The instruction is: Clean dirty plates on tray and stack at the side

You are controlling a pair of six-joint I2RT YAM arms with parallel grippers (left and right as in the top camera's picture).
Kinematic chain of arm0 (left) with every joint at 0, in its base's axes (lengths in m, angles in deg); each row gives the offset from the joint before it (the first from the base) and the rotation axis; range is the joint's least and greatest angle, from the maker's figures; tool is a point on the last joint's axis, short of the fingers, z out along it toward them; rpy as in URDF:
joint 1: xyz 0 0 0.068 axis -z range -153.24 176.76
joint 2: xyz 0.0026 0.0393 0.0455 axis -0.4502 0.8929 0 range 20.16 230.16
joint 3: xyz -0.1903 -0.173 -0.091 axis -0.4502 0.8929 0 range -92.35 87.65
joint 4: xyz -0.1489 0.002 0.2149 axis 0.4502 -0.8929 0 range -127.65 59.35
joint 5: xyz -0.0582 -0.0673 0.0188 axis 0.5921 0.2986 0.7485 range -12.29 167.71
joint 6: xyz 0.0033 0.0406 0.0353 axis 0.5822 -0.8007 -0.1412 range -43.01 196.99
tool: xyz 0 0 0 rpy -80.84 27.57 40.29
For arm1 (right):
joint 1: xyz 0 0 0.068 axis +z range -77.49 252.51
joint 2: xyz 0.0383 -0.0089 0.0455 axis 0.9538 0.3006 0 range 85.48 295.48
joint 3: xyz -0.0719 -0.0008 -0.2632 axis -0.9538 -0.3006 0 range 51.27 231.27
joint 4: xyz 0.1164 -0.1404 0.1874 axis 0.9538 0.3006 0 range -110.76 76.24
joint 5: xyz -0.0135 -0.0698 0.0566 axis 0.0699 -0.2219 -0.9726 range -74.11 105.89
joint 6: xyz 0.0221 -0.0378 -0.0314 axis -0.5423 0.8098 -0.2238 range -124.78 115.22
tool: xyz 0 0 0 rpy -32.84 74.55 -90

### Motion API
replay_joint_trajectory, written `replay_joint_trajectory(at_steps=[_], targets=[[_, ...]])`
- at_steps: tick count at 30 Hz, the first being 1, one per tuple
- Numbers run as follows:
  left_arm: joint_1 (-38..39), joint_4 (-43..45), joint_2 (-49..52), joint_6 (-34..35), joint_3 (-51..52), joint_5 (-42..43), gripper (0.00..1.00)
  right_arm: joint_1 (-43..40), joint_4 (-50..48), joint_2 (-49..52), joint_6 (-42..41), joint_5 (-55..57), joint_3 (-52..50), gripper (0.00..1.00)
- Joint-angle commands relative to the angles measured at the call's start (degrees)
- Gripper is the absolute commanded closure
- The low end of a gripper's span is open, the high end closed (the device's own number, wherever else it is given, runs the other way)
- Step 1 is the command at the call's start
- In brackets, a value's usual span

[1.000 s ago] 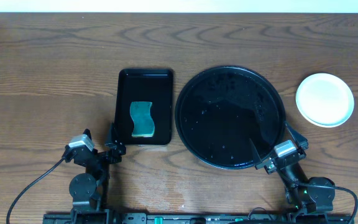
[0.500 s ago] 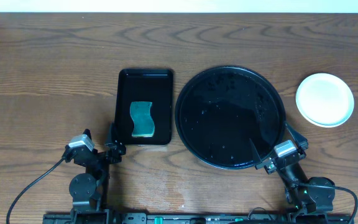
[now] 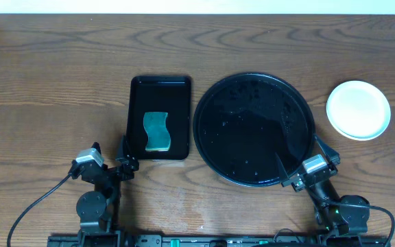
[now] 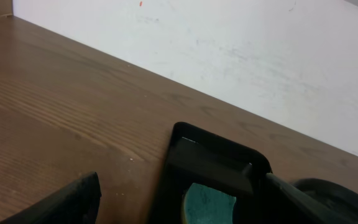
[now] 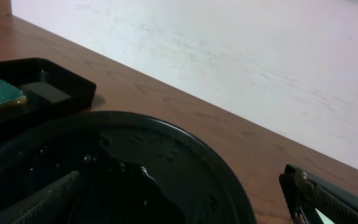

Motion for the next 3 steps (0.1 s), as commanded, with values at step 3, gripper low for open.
replay_joint_trajectory(at_steps=[3], targets=[[-0.4, -2.8, -0.3, -0.8, 0.6, -0.7, 0.18, 0.6, 0.2, -0.3, -0.6, 0.1, -0.1, 0.01]])
